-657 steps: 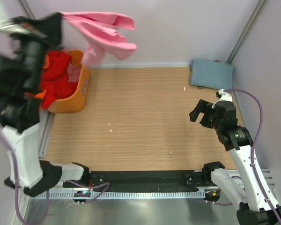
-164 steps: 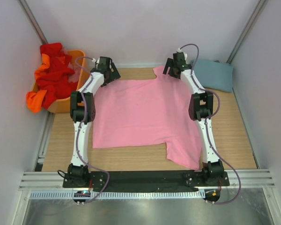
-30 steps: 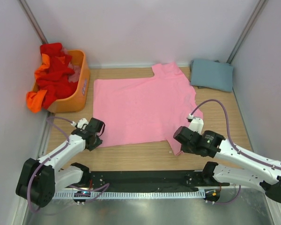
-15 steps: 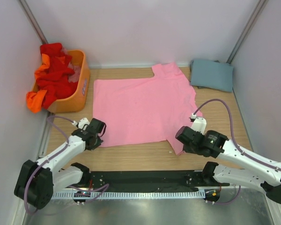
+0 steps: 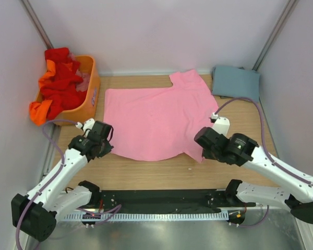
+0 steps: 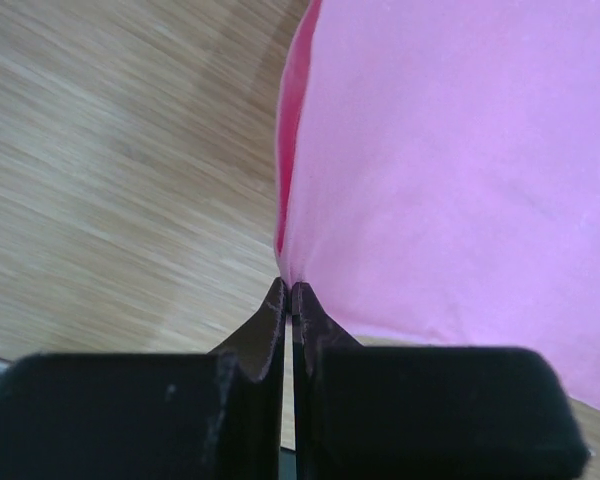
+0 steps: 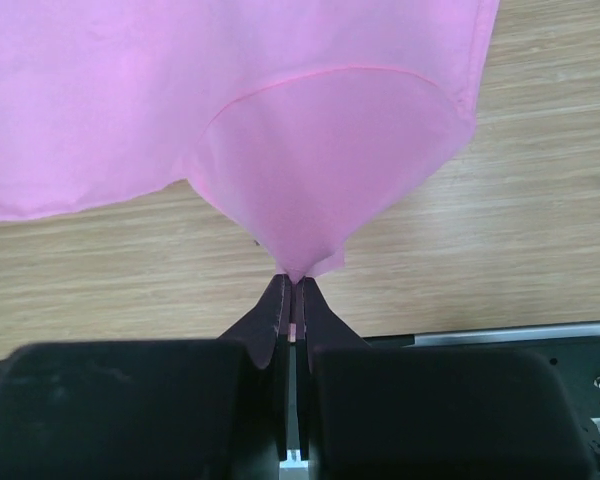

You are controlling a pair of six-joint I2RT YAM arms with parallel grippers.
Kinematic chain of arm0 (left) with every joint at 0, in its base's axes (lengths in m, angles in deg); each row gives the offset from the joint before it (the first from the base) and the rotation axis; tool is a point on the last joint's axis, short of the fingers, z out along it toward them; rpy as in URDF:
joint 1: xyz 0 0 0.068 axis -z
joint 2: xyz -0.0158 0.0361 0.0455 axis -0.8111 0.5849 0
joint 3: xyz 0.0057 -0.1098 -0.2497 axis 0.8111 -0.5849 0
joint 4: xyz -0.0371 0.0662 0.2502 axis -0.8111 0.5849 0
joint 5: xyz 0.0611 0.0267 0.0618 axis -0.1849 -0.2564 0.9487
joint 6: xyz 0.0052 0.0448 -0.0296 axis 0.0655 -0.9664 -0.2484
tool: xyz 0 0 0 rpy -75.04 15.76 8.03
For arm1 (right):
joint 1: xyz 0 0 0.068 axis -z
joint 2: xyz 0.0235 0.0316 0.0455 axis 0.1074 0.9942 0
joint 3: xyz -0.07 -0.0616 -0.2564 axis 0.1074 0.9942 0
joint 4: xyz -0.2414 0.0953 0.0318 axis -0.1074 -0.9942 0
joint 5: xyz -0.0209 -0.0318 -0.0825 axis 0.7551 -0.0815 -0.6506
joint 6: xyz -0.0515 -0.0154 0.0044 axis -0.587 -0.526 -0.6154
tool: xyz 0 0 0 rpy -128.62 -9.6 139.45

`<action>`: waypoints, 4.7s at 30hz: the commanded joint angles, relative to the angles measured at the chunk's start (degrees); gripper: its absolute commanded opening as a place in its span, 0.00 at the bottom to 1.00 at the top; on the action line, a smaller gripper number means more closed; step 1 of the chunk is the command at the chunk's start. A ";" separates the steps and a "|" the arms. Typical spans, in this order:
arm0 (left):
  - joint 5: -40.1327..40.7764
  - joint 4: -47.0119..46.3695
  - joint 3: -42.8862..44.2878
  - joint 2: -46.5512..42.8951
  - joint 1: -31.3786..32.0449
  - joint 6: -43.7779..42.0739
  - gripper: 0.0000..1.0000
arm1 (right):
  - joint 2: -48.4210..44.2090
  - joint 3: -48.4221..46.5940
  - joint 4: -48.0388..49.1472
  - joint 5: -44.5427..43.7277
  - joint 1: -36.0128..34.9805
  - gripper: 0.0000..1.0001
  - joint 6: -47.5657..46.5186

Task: Fold and stack the t-shirts
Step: Fold the tshirt

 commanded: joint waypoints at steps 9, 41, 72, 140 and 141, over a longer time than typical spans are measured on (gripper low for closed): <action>-4.18 5.41 8.00 3.19 -6.24 -11.04 0.00 | 2.88 1.54 4.01 6.97 9.69 0.01 -10.29; -4.81 0.21 27.68 35.80 -16.89 -22.21 0.00 | 39.97 -28.24 10.52 10.58 32.98 0.01 -37.37; -1.99 7.48 47.27 54.35 -18.12 -22.92 0.42 | 69.93 -59.53 4.01 3.73 37.20 0.74 -40.27; 6.98 -25.37 0.27 23.51 -14.43 -7.18 0.00 | 23.20 23.33 52.28 35.10 64.36 0.01 -20.85; 6.54 -24.75 -0.35 22.02 -14.43 -7.10 0.00 | 21.89 23.51 51.48 34.84 64.54 0.01 -20.94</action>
